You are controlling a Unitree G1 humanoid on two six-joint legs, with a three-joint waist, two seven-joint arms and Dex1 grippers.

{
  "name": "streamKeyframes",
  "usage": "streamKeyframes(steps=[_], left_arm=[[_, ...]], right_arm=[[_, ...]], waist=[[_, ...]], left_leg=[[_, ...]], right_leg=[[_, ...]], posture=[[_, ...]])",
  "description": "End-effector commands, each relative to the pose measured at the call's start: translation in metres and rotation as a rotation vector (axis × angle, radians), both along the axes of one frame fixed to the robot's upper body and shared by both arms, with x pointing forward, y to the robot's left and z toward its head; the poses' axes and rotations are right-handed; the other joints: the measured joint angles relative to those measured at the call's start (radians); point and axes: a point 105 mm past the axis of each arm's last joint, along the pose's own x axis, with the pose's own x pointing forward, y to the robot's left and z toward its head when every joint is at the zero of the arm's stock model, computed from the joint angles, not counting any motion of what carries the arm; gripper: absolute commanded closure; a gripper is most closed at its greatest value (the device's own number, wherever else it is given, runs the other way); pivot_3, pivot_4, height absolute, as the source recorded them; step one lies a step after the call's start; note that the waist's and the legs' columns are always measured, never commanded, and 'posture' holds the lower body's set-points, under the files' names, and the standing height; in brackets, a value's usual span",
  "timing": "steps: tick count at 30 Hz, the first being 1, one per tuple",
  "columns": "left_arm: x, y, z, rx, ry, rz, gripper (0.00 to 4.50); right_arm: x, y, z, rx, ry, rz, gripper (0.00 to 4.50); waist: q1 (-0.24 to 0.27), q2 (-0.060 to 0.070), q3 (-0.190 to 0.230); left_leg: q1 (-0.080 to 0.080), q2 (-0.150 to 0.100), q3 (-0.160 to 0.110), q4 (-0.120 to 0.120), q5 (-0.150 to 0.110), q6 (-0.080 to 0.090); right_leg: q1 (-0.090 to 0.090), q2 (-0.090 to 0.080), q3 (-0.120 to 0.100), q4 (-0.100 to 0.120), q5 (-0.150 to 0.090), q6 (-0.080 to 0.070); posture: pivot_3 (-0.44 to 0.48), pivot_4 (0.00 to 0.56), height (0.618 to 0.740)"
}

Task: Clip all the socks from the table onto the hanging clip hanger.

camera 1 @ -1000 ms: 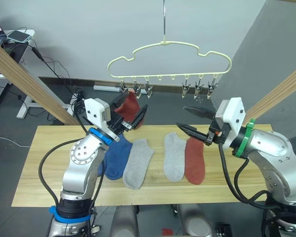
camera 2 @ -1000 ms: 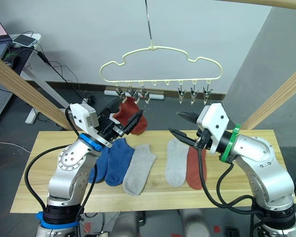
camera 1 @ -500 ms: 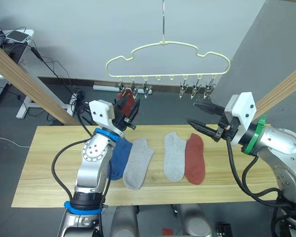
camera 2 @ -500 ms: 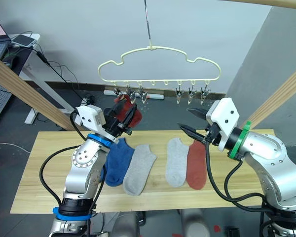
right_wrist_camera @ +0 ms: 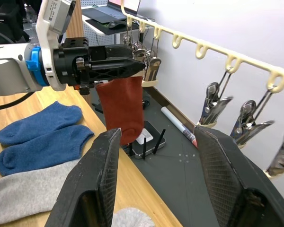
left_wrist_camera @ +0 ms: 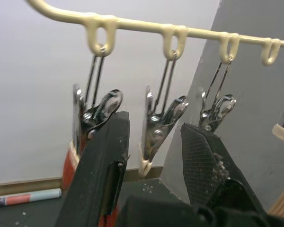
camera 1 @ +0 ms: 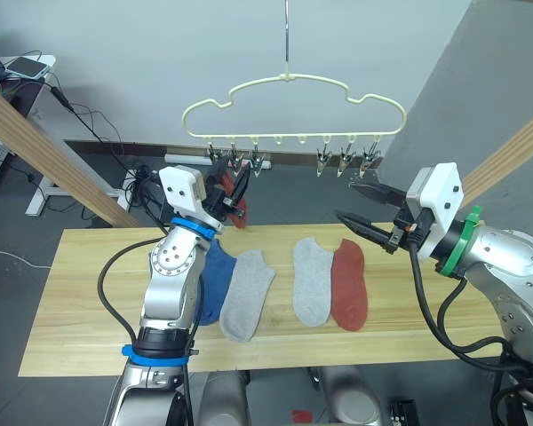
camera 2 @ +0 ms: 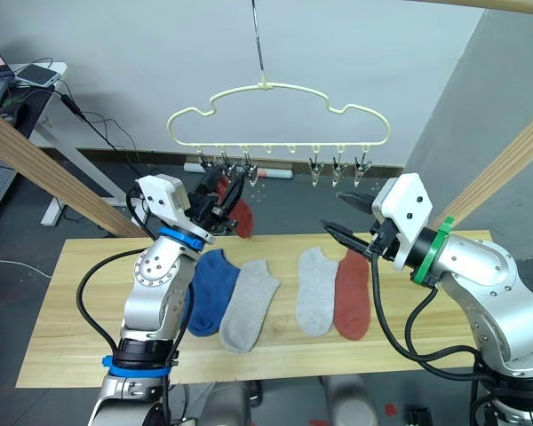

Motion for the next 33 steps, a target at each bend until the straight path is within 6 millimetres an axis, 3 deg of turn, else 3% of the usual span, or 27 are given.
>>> streamKeyframes(steps=[1, 7, 19, 23, 26, 30, 33], left_arm=[[-0.004, -0.003, 0.02, -0.021, -0.083, -0.007, 2.54], [-0.002, -0.002, 0.031, -0.031, -0.1, -0.003, 2.54], [0.0, -0.002, 0.029, -0.021, -0.077, -0.01, 2.54], [0.001, -0.001, 0.029, -0.02, -0.071, -0.015, 3.69], [0.001, -0.002, 0.029, -0.016, -0.068, -0.023, 4.3], [0.001, 0.0, 0.029, -0.012, -0.064, -0.025, 4.39], [0.0, 0.0, 0.03, -0.002, -0.065, -0.027, 4.39]], right_arm=[[-0.005, -0.002, 0.013, 0.008, -0.059, 0.006, 1.95], [-0.006, -0.002, 0.012, 0.007, -0.054, 0.01, 1.95], [-0.004, -0.001, 0.015, 0.015, -0.057, 0.015, 1.95], [-0.003, 0.0, 0.017, 0.032, -0.054, 0.014, 1.95], [-0.004, 0.001, 0.017, 0.035, -0.051, 0.015, 1.95], [-0.005, 0.001, 0.012, 0.032, -0.037, 0.012, 1.95], [-0.002, -0.005, -0.013, 0.011, 0.056, -0.06, 1.95]], waist=[[-0.003, 0.0, 0.0], [-0.004, 0.0, 0.0], [-0.005, 0.0, 0.0], [-0.005, 0.0, 0.0], [-0.005, 0.0, 0.0], [-0.005, 0.0, 0.0], [-0.003, 0.0, 0.0]], left_leg=[[0.0, 0.0, 0.0, 0.0, 0.0, 0.0], [0.0, 0.0, 0.0, 0.0, 0.0, 0.0], [0.0, 0.0, 0.0, 0.0, 0.0, 0.0], [0.0, 0.0, 0.0, 0.0, 0.0, 0.0], [0.0, 0.0, 0.0, 0.0, 0.0, 0.0], [0.0, 0.0, 0.0, 0.0, 0.0, 0.0], [0.0, 0.0, -0.001, 0.0, 0.0, 0.0]], right_leg=[[0.0, 0.0, 0.0, 0.0, 0.0, 0.0], [0.0, 0.0, 0.0, 0.0, 0.0, 0.0], [0.0, 0.0, 0.0, 0.0, 0.0, 0.0], [0.0, 0.0, 0.0, 0.0, 0.0, 0.0], [0.0, 0.0, 0.0, 0.0, 0.0, 0.0], [0.0, 0.0, 0.0, 0.0, 0.0, 0.0], [0.0, 0.0, 0.0, 0.0, 0.0, 0.0]], posture=[[-0.294, 0.353, 0.732], [-0.295, 0.353, 0.732], [-0.294, 0.351, 0.732], [-0.292, 0.348, 0.732], [-0.291, 0.348, 0.732], [-0.291, 0.347, 0.732], [-0.291, 0.347, 0.732]])
